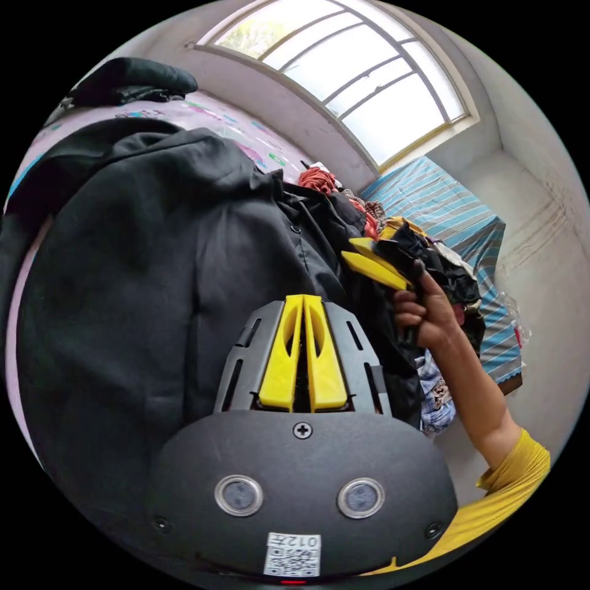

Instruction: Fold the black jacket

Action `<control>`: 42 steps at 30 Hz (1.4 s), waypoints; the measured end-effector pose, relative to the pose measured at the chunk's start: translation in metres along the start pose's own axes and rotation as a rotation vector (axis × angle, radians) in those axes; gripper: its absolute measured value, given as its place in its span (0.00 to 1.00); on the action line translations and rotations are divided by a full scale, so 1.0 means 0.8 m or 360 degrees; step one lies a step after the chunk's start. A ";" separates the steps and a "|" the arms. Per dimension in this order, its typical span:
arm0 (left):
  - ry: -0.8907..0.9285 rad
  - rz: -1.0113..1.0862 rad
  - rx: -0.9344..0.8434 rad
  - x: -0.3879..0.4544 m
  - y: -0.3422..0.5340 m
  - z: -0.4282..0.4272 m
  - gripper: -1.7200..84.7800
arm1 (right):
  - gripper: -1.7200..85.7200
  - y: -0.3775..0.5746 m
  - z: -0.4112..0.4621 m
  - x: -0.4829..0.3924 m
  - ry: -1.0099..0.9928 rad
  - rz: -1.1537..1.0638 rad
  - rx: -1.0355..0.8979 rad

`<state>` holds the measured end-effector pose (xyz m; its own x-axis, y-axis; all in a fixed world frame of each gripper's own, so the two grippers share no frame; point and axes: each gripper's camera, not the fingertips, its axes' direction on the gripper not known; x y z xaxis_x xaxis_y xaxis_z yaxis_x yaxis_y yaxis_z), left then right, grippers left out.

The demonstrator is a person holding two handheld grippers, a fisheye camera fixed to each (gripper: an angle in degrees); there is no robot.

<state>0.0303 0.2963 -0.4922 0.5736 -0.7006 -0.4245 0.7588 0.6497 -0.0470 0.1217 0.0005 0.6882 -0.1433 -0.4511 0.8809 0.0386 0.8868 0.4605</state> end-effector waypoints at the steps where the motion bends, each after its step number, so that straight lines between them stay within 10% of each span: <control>1: 0.0012 -0.0037 0.0006 -0.006 -0.002 0.002 0.03 | 0.11 -0.013 0.008 0.001 0.0035 0.0011 0.0005; 12: -0.0322 0.0209 -0.0386 0.056 -0.033 0.077 0.02 | 0.04 -0.134 0.117 -0.014 0.0396 -0.0066 -0.0089; 16: -0.0568 0.0482 -0.0113 0.117 -0.034 0.081 0.02 | 0.03 -0.162 0.119 -0.037 0.0276 -0.0234 -0.0078; 26: -0.0432 0.0288 -0.0363 0.100 -0.058 0.131 0.02 | 0.03 -0.179 0.179 -0.050 0.0639 -0.0273 -0.0243; 35: -0.0326 0.0199 -0.0093 0.090 -0.077 0.103 0.03 | 0.03 0.054 -0.022 -0.090 0.0273 -0.0714 0.0132; 42: -0.0628 0.0475 -0.0546 0.153 -0.085 0.127 0.03 | 0.03 0.287 -0.100 -0.015 0.0179 -0.0595 -0.0007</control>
<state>0.0800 0.1367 -0.4491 0.8676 -0.4873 -0.0996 0.4421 0.8473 -0.2942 0.2113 0.2012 0.7919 -0.0390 -0.7513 0.6588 0.0086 0.6590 0.7521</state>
